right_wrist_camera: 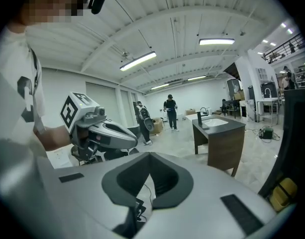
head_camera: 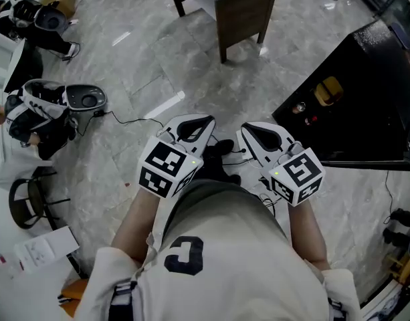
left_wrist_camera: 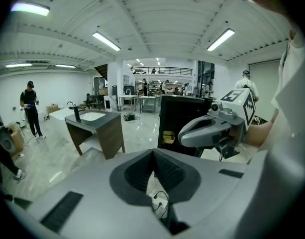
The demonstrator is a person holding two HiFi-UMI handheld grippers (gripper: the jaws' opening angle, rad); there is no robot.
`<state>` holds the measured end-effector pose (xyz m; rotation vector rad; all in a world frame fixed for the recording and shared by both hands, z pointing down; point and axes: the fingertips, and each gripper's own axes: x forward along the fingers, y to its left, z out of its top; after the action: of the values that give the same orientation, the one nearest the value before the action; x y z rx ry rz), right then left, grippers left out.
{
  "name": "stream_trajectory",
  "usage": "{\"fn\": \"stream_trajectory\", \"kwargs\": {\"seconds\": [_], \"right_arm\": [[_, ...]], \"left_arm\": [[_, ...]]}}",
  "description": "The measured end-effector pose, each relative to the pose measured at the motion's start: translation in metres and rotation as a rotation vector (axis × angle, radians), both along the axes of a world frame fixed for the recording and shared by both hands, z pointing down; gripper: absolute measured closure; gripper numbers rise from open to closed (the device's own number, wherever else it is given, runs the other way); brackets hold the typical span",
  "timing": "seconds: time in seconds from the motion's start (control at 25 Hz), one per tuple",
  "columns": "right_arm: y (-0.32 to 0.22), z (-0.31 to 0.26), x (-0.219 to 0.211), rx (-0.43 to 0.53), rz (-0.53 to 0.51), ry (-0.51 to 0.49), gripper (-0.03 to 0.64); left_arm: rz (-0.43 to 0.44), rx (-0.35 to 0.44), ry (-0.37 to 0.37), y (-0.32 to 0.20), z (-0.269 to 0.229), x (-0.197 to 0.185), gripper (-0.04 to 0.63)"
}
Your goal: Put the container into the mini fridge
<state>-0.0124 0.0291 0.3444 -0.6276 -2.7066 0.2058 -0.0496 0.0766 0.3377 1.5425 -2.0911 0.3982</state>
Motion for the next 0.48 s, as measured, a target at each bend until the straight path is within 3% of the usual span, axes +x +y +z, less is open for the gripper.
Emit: {"fn": "stream_trajectory", "kwargs": {"seconds": [0.48], "right_arm": [[0.061,-0.012,0.007,-0.075,-0.151,-0.062,0.588]], "left_arm": [[-0.081,-0.113,-0.071,0.054,-0.02,0.008,0.54]]}}
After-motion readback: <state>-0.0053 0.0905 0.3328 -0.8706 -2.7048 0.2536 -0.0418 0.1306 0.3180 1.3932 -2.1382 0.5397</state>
